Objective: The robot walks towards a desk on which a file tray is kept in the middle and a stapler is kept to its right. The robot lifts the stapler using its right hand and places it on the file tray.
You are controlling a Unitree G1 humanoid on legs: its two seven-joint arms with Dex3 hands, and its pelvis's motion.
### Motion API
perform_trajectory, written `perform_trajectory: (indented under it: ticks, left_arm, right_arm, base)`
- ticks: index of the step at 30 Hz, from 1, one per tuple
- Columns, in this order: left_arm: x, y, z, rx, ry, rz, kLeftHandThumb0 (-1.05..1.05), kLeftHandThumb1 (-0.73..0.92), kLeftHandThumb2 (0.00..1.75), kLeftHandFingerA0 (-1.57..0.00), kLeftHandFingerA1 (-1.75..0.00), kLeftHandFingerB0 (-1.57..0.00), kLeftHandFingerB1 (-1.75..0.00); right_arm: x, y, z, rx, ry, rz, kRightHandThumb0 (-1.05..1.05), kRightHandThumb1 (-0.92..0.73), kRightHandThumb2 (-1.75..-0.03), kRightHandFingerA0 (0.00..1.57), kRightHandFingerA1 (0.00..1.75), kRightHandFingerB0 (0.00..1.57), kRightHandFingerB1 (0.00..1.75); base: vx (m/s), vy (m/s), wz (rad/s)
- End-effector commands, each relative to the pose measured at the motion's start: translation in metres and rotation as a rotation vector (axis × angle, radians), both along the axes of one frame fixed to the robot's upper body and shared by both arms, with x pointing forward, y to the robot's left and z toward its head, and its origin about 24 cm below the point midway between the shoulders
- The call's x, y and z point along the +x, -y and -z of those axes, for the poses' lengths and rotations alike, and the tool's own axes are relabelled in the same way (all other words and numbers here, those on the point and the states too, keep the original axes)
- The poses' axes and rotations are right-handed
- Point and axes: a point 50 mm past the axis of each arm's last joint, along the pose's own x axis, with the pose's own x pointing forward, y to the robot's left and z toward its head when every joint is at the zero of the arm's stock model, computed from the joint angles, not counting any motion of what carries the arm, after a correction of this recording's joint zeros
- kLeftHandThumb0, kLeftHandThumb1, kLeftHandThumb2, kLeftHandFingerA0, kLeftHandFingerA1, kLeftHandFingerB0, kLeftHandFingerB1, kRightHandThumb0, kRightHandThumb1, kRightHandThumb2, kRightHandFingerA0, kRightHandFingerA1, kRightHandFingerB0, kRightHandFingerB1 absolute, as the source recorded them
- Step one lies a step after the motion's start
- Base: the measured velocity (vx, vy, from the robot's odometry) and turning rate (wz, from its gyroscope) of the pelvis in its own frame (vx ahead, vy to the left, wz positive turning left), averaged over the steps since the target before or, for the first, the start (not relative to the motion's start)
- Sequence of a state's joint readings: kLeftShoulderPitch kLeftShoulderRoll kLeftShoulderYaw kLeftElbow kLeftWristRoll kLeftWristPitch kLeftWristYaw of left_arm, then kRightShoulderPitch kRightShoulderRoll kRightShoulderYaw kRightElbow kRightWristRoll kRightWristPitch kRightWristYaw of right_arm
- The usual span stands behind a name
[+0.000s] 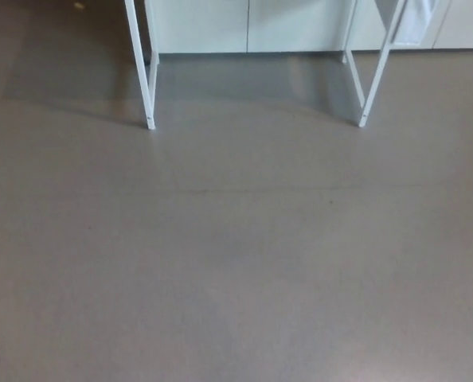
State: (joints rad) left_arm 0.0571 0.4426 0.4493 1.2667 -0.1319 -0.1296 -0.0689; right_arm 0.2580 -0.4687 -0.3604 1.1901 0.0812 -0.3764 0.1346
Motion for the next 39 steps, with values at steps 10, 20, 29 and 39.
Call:
perform_trajectory:
  ticks: [10,20,29,39]
  left_arm:
    - [0.0035,-0.0030,-0.0042,0.022,0.029,0.015,-1.05,0.17,1.29,-0.81,-1.73,-0.48,-1.49]
    - [0.0029,-0.0031,-0.0044,0.019,0.031,0.029,-1.05,0.23,1.25,-0.73,-1.66,-0.55,-1.54]
    - [0.0026,-0.0034,-0.0045,0.030,0.021,0.031,-1.05,0.23,1.25,-0.77,-1.70,-0.49,-1.52]
    - [0.0036,-0.0033,-0.0047,0.020,0.033,0.027,-1.05,0.22,1.28,-0.80,-1.72,-0.50,-1.53]
  right_arm:
    - [0.0038,0.0069,-0.0055,0.002,0.027,0.014,-0.45,-0.63,-0.60,0.18,0.36,0.26,0.31]
    - [0.0045,0.0061,-0.0053,-0.021,0.018,0.008,-0.58,-0.50,-0.81,0.09,0.46,0.21,0.43]
    - [0.0037,0.0050,-0.0044,-0.036,0.019,0.014,-0.60,-0.51,-0.81,0.08,0.45,0.21,0.43]
    - [0.0038,0.0059,-0.0057,-0.018,0.020,-0.001,-0.56,-0.50,-0.81,0.10,0.47,0.19,0.43]
  base:
    - [0.26,-0.185,0.00]
    - [0.29,0.129,-0.08]
    - [0.19,0.052,0.08]
    - [0.25,-0.140,0.10]
